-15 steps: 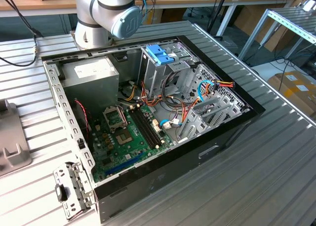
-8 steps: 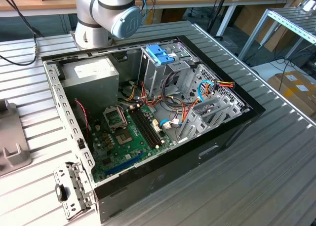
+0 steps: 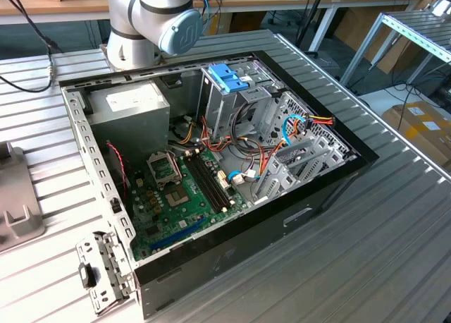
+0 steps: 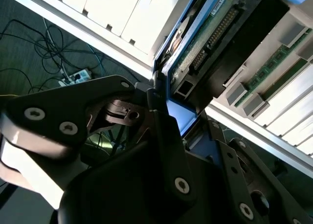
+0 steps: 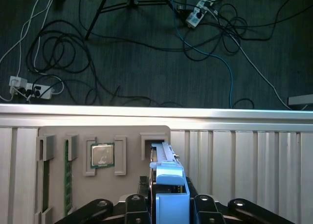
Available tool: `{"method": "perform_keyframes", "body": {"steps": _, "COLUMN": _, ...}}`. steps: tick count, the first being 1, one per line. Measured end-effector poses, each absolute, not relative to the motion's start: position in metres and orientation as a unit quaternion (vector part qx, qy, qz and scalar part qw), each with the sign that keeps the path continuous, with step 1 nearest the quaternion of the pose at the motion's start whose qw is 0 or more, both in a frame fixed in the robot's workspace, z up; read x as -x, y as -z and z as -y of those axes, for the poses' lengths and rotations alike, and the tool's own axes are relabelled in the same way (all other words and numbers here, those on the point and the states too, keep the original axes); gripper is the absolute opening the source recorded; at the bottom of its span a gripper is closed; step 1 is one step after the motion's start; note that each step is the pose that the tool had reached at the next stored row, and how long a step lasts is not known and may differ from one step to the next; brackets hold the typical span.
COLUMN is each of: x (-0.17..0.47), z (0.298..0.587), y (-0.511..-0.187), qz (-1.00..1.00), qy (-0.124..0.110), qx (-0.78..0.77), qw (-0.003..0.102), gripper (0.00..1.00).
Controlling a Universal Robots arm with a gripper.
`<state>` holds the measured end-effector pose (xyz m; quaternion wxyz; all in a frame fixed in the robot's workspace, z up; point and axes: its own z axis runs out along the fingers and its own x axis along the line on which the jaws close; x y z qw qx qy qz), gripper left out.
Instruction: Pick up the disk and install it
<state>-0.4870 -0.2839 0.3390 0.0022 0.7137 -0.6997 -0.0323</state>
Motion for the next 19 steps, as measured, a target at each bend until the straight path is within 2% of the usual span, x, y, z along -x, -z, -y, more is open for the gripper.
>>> {"method": "perform_keyframes", "body": {"steps": 19, "x": 0.487, "z": 0.284, "y": -0.353, "qz": 0.699, "qy": 0.037, "qx": -0.714, "qw": -0.003, "gripper": 0.37}}
